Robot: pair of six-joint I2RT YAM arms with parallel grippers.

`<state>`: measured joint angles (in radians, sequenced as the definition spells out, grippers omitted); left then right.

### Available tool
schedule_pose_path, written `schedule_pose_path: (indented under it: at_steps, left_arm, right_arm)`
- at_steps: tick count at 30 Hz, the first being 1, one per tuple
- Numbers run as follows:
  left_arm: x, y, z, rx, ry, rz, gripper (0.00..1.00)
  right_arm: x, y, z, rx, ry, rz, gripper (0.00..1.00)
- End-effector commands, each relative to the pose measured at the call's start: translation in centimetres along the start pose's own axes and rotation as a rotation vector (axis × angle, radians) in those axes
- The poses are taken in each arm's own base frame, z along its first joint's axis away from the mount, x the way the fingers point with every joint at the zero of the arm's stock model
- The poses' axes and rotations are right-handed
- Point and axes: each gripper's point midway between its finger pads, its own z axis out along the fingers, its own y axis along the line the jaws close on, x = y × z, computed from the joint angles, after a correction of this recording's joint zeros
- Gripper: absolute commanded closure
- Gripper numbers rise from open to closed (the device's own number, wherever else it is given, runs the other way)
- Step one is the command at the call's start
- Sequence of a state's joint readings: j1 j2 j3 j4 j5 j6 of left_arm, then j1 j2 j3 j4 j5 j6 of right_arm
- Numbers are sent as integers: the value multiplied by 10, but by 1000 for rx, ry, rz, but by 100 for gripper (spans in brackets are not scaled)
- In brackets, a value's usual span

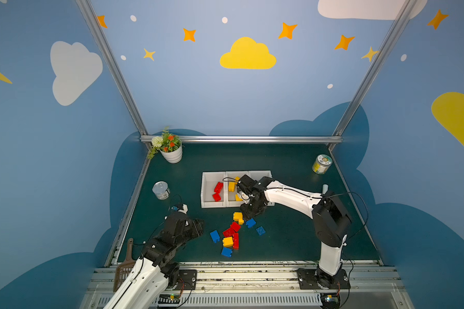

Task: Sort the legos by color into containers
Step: 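Lower the right gripper onto a blue brick beside the bin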

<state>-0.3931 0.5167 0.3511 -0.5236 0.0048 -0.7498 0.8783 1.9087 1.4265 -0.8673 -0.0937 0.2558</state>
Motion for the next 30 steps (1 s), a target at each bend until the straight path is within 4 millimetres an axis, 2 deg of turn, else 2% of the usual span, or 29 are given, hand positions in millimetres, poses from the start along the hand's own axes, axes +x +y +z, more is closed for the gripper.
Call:
schedule_pose_path:
  at_steps: [1,8,15,20,25,30]
  left_arm:
    - [2,0,-1,0,7,-6,40]
    - [2,-1,-1,1,9,-3,40]
    - [2,0,-1,-2,10,-4,40]
    - [2,0,-2,-3,8,-6,40]
    - [4,0,-2,-1,12,-10,40]
    - [3,-1,-2,2,11,-7,40]
  right_arm:
    - [4,2,14,-20,36,-27,42]
    - [1,-4,22,8,48,-36,40]
    - [-1,-12,25,43,49,-33,43]
    - [-1,-13,14,29,19,-16,44]
    - [2,-27,8,62,25,35,45]
    - [-2,-21,-2,15,-17,80,44]
